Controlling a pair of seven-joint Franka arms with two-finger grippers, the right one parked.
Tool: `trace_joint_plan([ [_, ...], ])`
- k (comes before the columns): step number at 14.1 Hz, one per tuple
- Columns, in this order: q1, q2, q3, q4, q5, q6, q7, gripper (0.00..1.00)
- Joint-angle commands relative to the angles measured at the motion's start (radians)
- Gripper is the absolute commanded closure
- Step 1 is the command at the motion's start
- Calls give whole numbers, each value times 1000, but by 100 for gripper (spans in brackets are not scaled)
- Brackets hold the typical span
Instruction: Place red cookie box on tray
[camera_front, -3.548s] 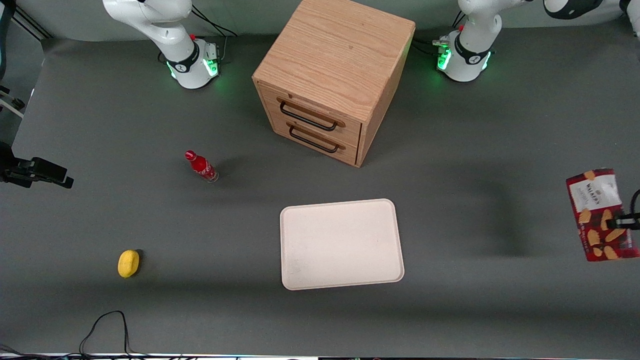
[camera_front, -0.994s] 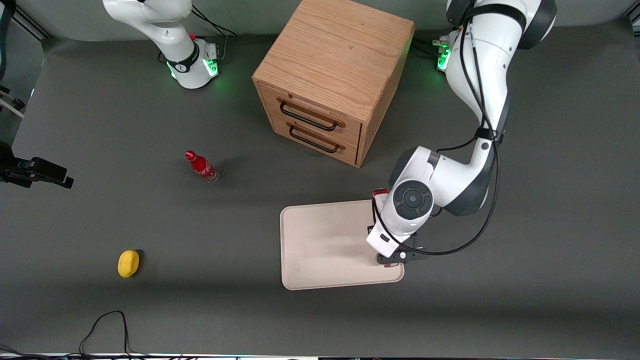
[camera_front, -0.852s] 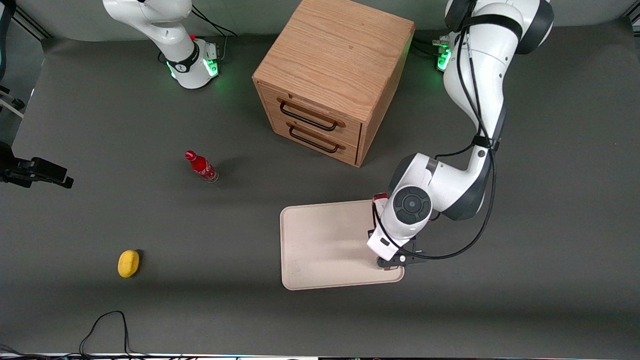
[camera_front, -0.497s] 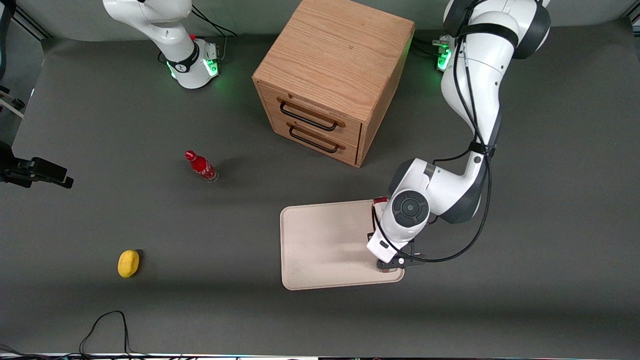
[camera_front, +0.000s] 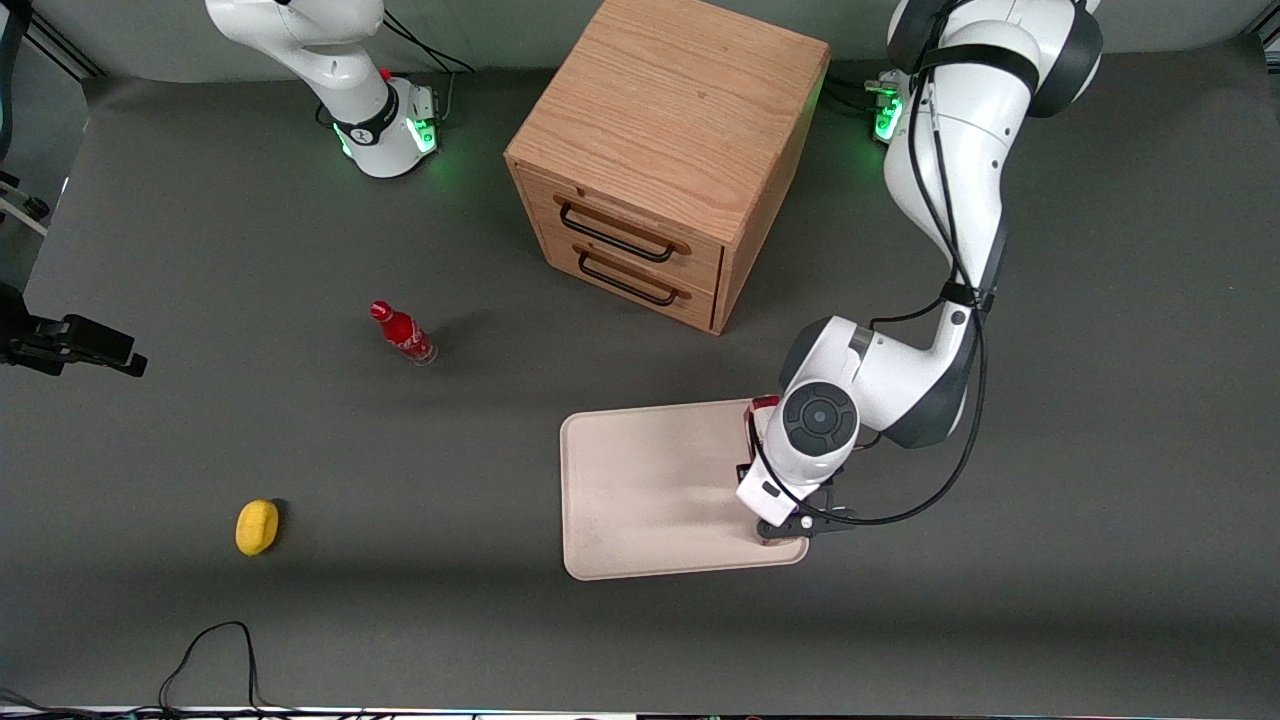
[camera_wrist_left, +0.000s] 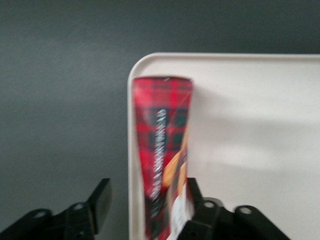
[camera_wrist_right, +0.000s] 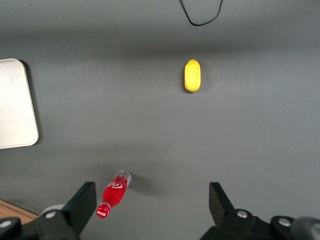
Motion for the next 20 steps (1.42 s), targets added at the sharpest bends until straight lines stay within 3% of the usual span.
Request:
trace_joint_plan([
  [1,2,-145,7,-4,6,-198,-102,0],
  [6,3,-382,5,-15,7,-386,-112,0],
  [8,41,-452,7,-41,6,-438,-40,0],
  [14,236,-686,5,-323,-40,-363,254,0],
  [20,397,-769,8,-463,-60,-264,518,0],
])
